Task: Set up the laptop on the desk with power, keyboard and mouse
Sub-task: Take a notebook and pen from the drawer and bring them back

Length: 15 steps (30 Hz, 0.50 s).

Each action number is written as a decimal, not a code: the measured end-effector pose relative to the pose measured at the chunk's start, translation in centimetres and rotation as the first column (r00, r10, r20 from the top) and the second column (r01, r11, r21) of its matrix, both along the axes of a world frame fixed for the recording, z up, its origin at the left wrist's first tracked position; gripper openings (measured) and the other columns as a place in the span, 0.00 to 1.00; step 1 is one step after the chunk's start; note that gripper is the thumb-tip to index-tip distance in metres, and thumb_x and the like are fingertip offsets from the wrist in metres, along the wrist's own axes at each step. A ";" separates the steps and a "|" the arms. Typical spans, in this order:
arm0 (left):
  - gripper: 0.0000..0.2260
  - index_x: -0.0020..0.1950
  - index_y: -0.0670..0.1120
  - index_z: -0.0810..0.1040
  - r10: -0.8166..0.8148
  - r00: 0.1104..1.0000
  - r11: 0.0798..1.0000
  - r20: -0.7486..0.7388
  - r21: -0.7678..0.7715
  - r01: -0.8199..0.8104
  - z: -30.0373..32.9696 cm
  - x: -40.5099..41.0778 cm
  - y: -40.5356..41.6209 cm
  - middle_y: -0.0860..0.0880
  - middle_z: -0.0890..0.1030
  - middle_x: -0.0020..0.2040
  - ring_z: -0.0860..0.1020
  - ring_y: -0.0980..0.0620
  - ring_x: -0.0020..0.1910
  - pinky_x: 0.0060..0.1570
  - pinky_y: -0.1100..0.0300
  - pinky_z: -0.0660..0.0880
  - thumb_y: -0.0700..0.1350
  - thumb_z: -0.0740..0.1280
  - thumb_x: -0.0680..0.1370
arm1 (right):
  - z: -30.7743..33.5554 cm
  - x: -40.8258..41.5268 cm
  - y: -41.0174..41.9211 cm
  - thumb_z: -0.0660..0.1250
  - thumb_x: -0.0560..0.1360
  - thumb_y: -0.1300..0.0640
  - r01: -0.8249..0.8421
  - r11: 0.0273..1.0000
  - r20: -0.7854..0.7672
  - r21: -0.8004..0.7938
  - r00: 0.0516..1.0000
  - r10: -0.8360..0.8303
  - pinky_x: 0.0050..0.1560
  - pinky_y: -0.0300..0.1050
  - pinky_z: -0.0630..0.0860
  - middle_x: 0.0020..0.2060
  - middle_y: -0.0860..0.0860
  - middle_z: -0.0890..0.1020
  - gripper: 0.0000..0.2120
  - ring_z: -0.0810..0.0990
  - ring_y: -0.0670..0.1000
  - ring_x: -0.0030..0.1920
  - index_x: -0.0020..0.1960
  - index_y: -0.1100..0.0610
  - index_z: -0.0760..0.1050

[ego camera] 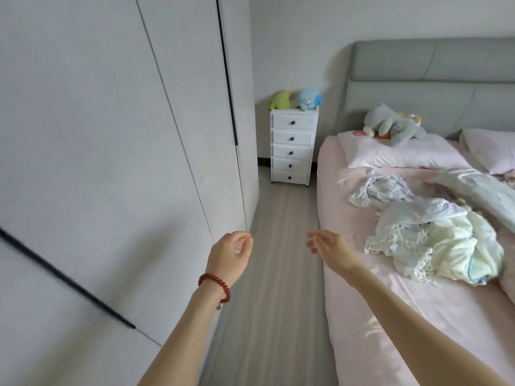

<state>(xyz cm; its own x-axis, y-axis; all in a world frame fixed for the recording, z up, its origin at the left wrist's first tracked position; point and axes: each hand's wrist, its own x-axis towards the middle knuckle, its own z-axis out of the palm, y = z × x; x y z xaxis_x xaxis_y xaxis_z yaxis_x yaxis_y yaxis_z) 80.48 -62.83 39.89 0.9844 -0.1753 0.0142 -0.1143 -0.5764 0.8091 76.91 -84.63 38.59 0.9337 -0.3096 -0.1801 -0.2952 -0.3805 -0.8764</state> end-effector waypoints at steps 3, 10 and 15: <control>0.07 0.50 0.49 0.79 0.006 1.000 1.000 -0.011 0.015 -0.006 -1.2 10.5 -2.5 0.51 0.81 0.53 0.76 0.56 0.46 0.47 0.65 0.68 0.46 0.62 0.77 | -0.8 10.2 -2.8 0.55 0.78 0.62 0.008 1.000 -0.012 -0.012 1.000 -0.008 0.49 0.46 0.74 0.48 0.58 0.82 0.13 0.79 0.52 0.44 0.56 0.60 0.76; 0.09 0.53 0.47 0.79 -0.058 0.998 0.998 0.005 0.010 0.058 -3.1 35.3 -11.4 0.49 0.81 0.54 0.75 0.56 0.46 0.47 0.65 0.68 0.46 0.61 0.78 | -3.0 33.7 -9.8 0.54 0.78 0.61 0.029 0.999 -0.033 -0.038 0.999 -0.031 0.46 0.47 0.74 0.49 0.56 0.82 0.14 0.80 0.56 0.49 0.57 0.59 0.75; 0.10 0.54 0.47 0.78 -0.118 0.993 0.992 -0.006 0.038 0.118 -2.1 49.7 -18.1 0.48 0.80 0.55 0.75 0.56 0.47 0.48 0.64 0.68 0.47 0.60 0.78 | -1.6 46.3 -15.9 0.55 0.77 0.62 0.103 0.992 -0.049 -0.066 0.993 -0.106 0.51 0.50 0.76 0.45 0.54 0.81 0.14 0.79 0.56 0.48 0.56 0.59 0.76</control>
